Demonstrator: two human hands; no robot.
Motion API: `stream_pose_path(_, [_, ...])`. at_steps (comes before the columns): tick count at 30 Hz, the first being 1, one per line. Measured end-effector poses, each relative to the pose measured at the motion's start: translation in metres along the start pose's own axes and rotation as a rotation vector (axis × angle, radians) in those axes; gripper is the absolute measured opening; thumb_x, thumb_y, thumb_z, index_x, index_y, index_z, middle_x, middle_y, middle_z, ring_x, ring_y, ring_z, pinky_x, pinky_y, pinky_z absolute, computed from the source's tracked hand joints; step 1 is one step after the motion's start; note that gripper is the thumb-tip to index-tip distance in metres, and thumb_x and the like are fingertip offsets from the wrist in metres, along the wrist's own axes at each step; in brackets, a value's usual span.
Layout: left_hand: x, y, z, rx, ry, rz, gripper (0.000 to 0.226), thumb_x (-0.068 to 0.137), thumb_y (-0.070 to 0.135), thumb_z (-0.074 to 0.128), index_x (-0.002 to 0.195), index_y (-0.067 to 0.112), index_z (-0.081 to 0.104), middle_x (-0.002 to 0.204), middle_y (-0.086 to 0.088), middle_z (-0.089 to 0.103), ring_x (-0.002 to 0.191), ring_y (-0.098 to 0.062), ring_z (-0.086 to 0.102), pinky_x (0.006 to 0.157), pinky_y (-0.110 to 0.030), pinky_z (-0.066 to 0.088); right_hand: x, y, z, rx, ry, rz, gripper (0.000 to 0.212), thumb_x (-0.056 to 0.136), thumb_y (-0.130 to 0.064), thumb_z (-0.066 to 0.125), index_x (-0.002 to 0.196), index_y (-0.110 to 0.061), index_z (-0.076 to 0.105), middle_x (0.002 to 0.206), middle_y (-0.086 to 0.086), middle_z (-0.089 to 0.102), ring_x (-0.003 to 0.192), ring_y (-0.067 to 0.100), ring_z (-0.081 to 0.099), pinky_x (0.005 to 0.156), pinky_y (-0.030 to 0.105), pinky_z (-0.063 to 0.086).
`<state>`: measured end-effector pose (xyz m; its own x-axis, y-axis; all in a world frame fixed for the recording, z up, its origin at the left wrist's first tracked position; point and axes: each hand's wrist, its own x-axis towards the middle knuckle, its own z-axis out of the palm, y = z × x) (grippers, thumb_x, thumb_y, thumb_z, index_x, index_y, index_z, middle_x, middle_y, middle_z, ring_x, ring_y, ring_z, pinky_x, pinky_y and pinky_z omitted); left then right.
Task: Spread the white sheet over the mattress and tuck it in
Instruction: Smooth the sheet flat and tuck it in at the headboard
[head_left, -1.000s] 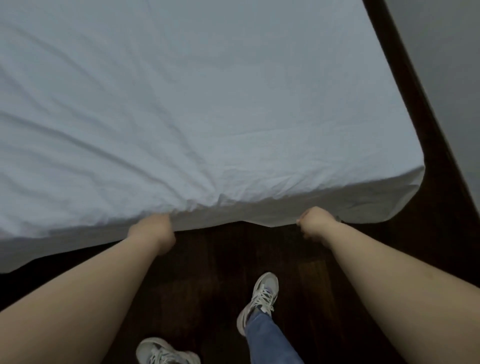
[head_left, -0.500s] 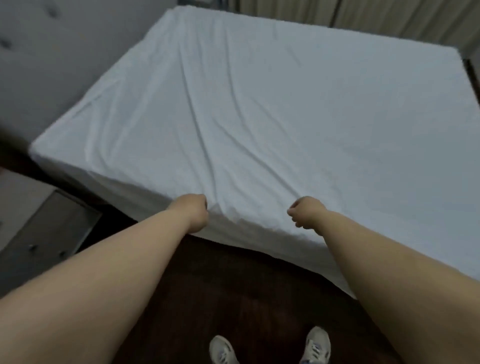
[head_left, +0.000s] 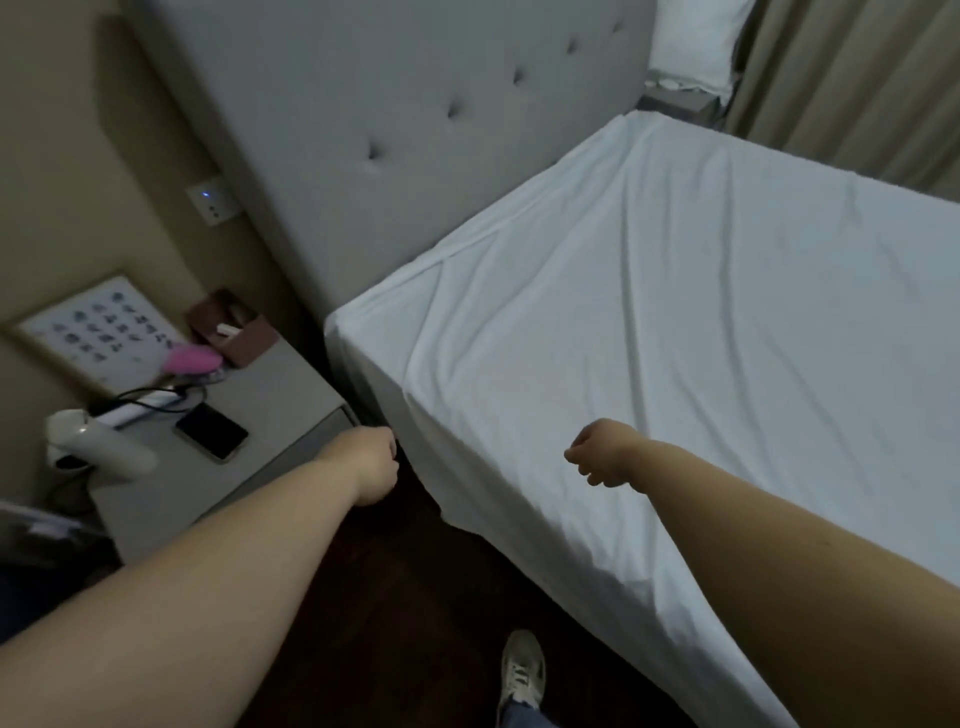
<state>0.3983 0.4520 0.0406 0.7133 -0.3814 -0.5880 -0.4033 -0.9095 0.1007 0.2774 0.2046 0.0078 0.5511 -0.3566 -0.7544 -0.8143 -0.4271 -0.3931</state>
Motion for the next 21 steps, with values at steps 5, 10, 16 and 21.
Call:
stream_pose_path(5, [0.069,-0.063,-0.052,-0.085,0.026,-0.120,0.019,0.097,0.019,0.046,0.108,0.014,0.060,0.106,-0.005,0.056,0.089,-0.018,0.049,0.073,-0.026,0.036,0.080,-0.111,-0.016,-0.172,0.011,-0.089,0.035,0.095,-0.021,0.048,0.115,0.004,0.061,0.091,0.012,0.060,0.082,0.027,0.059,0.076,0.033,0.047])
stream_pose_path(10, [0.135,-0.116,-0.076,-0.240,0.002,-0.167,0.023,0.099,0.021,0.044,0.116,0.012,0.057,0.121,-0.008,0.055,0.106,-0.023,0.052,0.078,-0.025,0.036,0.134,-0.220,-0.006,-0.264,0.023,-0.224,0.034,0.097,-0.020,0.046,0.114,0.005,0.062,0.115,0.017,0.064,0.109,0.031,0.061,0.097,0.040,0.048])
stream_pose_path(16, [0.262,-0.172,-0.085,-0.345,-0.040,-0.172,0.020,0.097,0.026,0.046,0.109,0.013,0.054,0.120,-0.011,0.056,0.108,-0.028,0.054,0.086,-0.030,0.041,0.232,-0.303,0.010,-0.232,0.058,-0.170,0.028,0.095,-0.018,0.048,0.114,-0.007,0.064,0.102,0.008,0.063,0.107,0.027,0.062,0.089,0.033,0.050])
stream_pose_path(21, [0.364,-0.202,-0.072,-0.412,-0.087,-0.195,0.032,0.098,0.030,0.046,0.125,0.013,0.051,0.128,-0.010,0.056,0.117,-0.029,0.053,0.092,-0.032,0.042,0.323,-0.342,0.029,-0.207,0.096,-0.093,0.027,0.094,-0.020,0.050,0.118,-0.017,0.063,0.112,0.004,0.064,0.099,0.021,0.059,0.082,0.027,0.047])
